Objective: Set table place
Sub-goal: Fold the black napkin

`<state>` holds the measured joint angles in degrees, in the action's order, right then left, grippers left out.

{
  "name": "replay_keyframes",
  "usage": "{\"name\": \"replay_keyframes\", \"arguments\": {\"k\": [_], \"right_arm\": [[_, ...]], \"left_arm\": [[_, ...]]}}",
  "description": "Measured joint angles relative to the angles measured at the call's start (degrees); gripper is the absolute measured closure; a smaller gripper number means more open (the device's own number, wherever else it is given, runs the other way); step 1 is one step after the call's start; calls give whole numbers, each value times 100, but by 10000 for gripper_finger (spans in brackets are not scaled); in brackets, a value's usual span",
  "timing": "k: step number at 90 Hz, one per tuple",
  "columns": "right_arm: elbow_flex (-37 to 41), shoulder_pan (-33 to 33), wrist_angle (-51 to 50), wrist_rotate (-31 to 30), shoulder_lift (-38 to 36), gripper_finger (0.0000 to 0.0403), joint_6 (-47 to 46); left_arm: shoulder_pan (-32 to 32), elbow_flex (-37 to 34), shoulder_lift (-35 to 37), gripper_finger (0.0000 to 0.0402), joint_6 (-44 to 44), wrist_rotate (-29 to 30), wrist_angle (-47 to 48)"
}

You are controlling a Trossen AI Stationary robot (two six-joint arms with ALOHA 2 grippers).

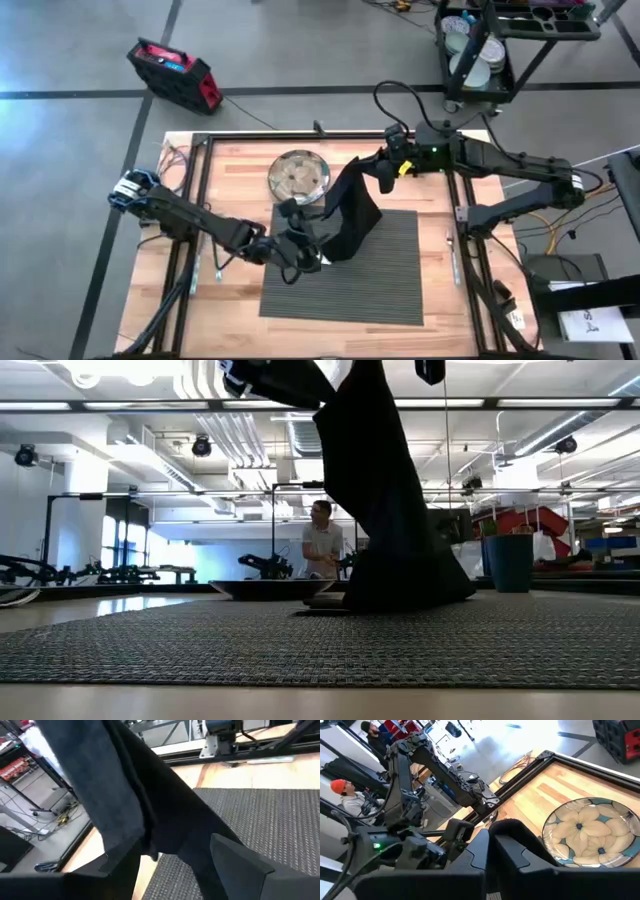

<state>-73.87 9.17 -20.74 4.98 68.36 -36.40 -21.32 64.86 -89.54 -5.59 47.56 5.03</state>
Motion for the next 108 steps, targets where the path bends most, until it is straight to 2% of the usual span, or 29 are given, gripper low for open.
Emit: {"name": "replay_keyframes", "arguments": {"k": [17,39,57,70,78,87,102,108], "right_arm": [[0,0,5,0,1,403,1],[2,4,3,0,2,403,0],[2,2,5,0,2,403,0],[2,2,3,0,2,403,-4],[2,1,2,0,1,403,-2],[3,0,-2,2,0,403,-2],[3,0,-36,133,0,403,0],[4,0,-176,149,-25,403,0]], "left_arm": [[97,0,0,182,153,355,-25],[303,-9,-193,183,212,237,-212],[473,-9,-424,200,212,262,-444],[536,-9,-409,252,219,548,-481],[536,-11,-347,313,341,604,-456],[543,-9,-235,384,433,413,-401],[549,-10,-10,399,446,265,-15],[549,97,193,400,389,240,421]]}}
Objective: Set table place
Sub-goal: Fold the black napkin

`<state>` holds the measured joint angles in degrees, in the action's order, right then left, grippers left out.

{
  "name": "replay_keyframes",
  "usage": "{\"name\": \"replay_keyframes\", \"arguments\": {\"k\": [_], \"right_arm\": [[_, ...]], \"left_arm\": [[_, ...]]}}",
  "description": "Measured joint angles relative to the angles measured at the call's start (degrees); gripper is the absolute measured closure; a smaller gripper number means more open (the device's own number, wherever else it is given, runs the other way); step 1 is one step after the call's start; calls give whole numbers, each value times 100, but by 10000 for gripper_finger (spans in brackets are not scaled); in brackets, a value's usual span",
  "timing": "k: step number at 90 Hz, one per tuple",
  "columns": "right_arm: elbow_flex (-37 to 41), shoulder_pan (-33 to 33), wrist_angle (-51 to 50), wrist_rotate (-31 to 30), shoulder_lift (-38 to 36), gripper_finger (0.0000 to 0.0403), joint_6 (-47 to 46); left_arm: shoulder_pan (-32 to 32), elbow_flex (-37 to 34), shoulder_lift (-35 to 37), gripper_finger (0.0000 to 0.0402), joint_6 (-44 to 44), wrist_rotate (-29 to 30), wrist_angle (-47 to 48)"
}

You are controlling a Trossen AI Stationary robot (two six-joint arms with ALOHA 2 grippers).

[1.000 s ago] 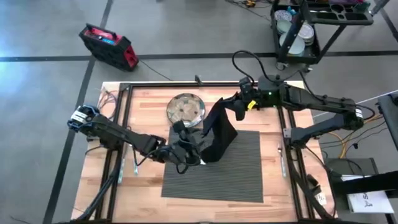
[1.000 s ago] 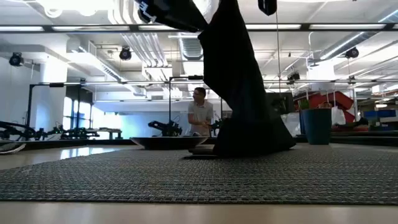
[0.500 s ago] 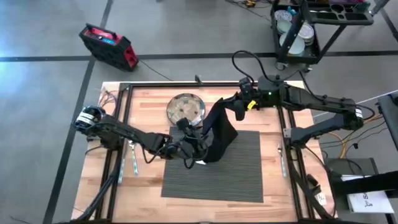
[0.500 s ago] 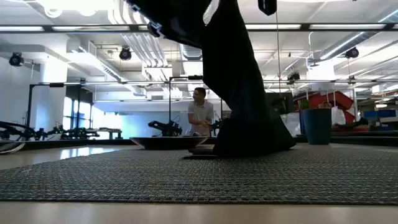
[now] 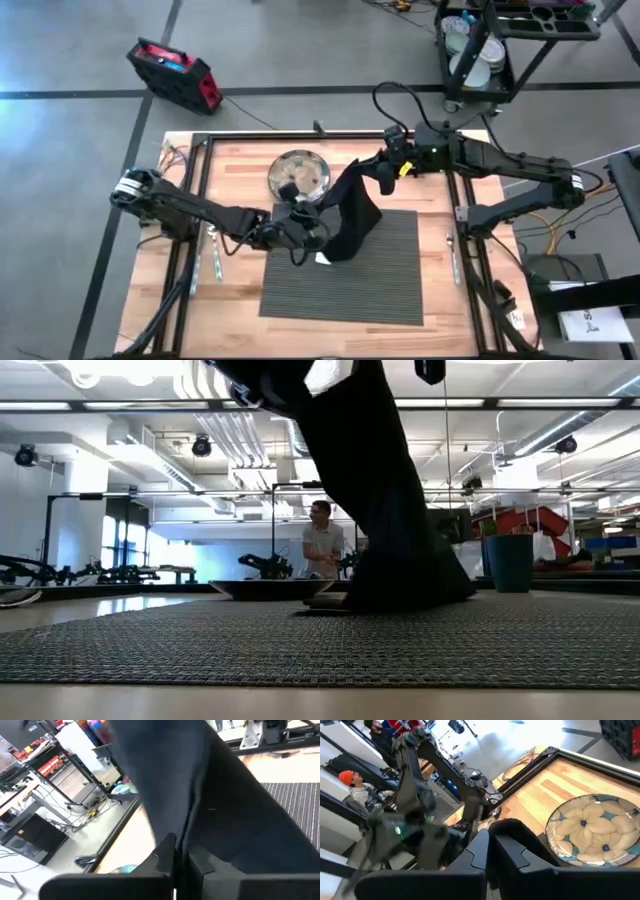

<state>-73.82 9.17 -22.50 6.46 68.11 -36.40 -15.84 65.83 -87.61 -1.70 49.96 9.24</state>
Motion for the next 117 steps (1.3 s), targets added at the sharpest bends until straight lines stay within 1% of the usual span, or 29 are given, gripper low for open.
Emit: {"name": "replay_keyframes", "arguments": {"k": [11,21,32,45,52,68,83,99,117], "right_arm": [[0,0,-239,-1,-57,403,5],[2,0,-306,-2,-100,403,28],[2,-1,-134,-44,-133,403,-19],[-8,-58,188,-51,-183,403,-239],[-93,-69,161,-41,-214,403,-257],[-422,-68,101,3,-249,403,-254],[-823,-68,-384,110,-249,403,-192],[-1261,-68,-1051,144,-249,403,-173],[-1735,-131,-1261,277,-249,403,-294]], "left_arm": [[-2,380,302,401,-235,-5,1142],[-1,782,525,401,-342,-219,1982],[-2,1202,668,401,-417,-553,2634],[-20,1724,710,401,-698,-1045,3176],[-60,2008,707,401,-781,-1187,3358],[-111,2620,588,401,-820,-1209,3493],[-167,3197,401,401,-988,-1221,3584],[-236,3942,-33,402,-1135,-1523,3586],[-335,4955,-673,402,-1143,-1803,3605]]}}
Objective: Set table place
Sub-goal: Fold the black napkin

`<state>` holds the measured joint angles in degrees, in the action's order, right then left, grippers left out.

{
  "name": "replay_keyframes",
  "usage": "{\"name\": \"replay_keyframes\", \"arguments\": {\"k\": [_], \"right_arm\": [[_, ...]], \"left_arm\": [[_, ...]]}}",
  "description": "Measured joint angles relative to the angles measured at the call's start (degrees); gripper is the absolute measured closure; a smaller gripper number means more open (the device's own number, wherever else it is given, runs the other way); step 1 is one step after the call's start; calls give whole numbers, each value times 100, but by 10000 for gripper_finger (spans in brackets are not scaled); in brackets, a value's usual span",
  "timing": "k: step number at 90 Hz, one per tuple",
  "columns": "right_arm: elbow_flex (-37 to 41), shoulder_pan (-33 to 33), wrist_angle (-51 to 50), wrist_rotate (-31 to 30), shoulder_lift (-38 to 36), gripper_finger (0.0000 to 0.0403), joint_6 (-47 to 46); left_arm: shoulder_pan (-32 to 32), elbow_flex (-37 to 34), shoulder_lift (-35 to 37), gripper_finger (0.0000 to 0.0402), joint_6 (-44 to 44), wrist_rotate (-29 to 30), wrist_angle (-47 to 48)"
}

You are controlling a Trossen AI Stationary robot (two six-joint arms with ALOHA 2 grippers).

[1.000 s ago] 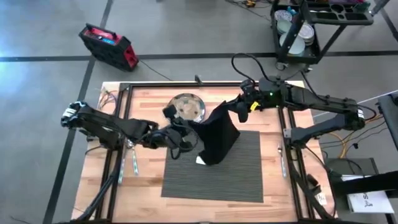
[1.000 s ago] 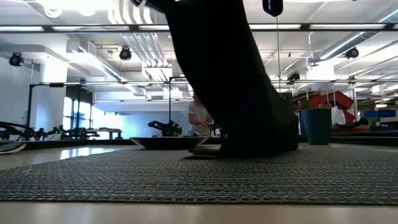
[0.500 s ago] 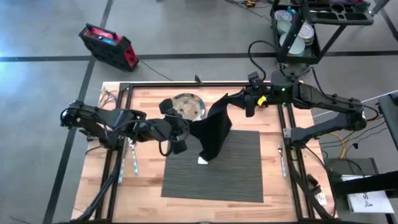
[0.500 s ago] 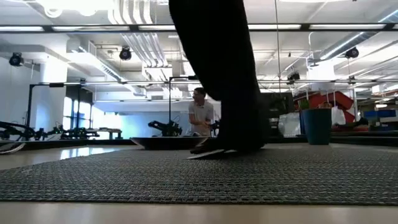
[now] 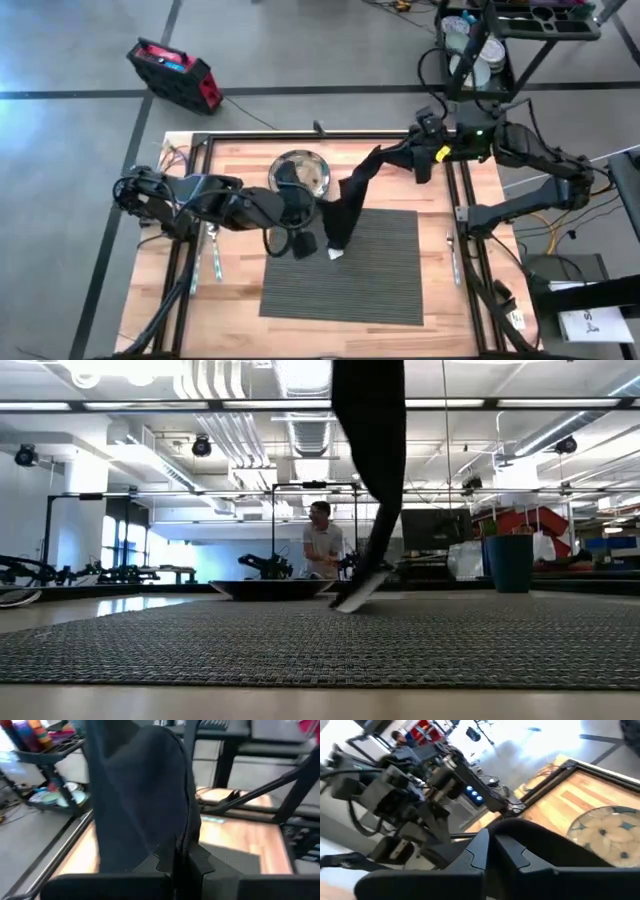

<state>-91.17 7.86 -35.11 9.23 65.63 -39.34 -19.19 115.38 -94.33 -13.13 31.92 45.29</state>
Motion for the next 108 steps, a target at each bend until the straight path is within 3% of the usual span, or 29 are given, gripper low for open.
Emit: {"name": "replay_keyframes", "arguments": {"k": [25,39,55,70,82,108], "right_arm": [[-729,4,-409,-24,52,403,17],[-797,4,-451,-45,289,403,193],[-757,24,-490,-37,815,403,431],[-752,269,-432,50,1395,403,687],[-752,596,96,619,1852,403,802],[-752,1404,627,1348,2534,403,945]], "left_arm": [[-78,1521,-558,402,266,10,780],[-78,1618,-557,401,75,85,1501],[-65,1601,-528,401,-419,322,2971],[-45,1442,-522,401,-586,340,4039],[94,1243,-453,401,-507,336,4460],[665,-622,681,401,-433,440,4196]]}}
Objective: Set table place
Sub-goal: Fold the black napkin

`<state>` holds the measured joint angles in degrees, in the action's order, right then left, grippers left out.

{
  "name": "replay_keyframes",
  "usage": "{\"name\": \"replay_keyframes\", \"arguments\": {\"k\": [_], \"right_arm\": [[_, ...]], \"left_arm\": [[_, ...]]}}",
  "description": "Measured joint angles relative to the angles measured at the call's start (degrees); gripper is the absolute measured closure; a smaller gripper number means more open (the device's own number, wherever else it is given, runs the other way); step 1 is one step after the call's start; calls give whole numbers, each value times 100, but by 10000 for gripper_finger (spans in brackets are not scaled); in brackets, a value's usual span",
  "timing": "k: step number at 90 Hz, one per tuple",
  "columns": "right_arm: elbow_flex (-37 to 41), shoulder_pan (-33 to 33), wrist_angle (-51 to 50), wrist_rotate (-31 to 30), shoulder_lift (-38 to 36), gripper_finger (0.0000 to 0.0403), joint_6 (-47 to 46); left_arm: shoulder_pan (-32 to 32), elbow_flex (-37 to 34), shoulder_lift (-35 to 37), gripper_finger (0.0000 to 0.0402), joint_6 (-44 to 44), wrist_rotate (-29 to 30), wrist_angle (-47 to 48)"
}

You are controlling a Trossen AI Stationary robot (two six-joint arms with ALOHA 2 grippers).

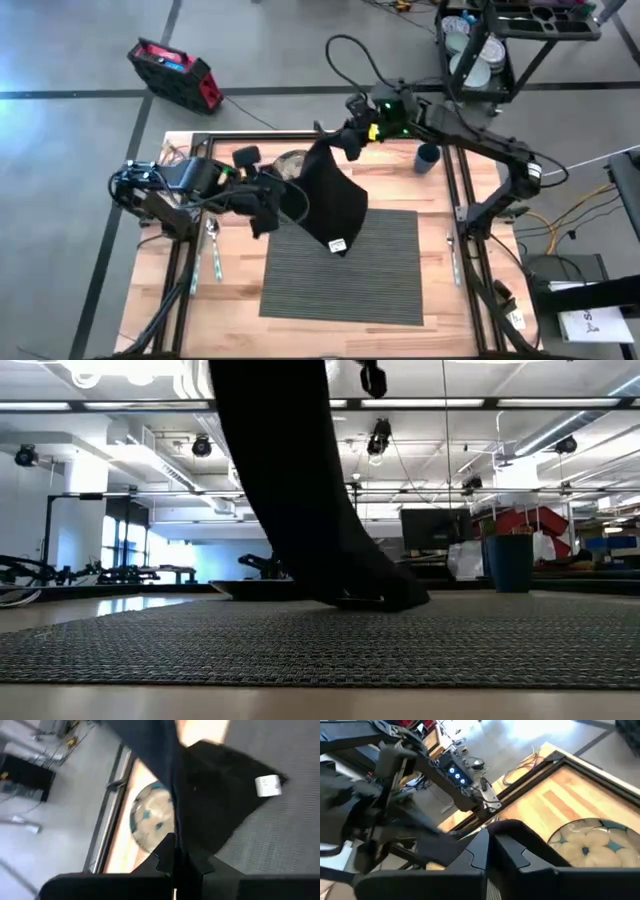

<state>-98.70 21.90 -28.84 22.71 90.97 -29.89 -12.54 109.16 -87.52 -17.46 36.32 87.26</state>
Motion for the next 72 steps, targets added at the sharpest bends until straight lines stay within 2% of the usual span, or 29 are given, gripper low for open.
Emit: {"name": "replay_keyframes", "arguments": {"k": [10,28,38,50,72], "right_arm": [[0,177,-12,34,203,403,132],[0,401,81,238,596,403,301],[6,523,116,437,829,403,401],[7,634,179,737,1082,403,613],[8,921,180,1331,1475,403,840]], "left_arm": [[372,-998,578,401,79,-57,-643],[1118,-2862,1430,401,603,-1043,-2713],[1421,-3585,1658,401,625,-1467,-3460],[1612,-4032,1731,401,504,-1530,-3689],[1655,-4143,1604,401,134,-1759,-3951]]}}
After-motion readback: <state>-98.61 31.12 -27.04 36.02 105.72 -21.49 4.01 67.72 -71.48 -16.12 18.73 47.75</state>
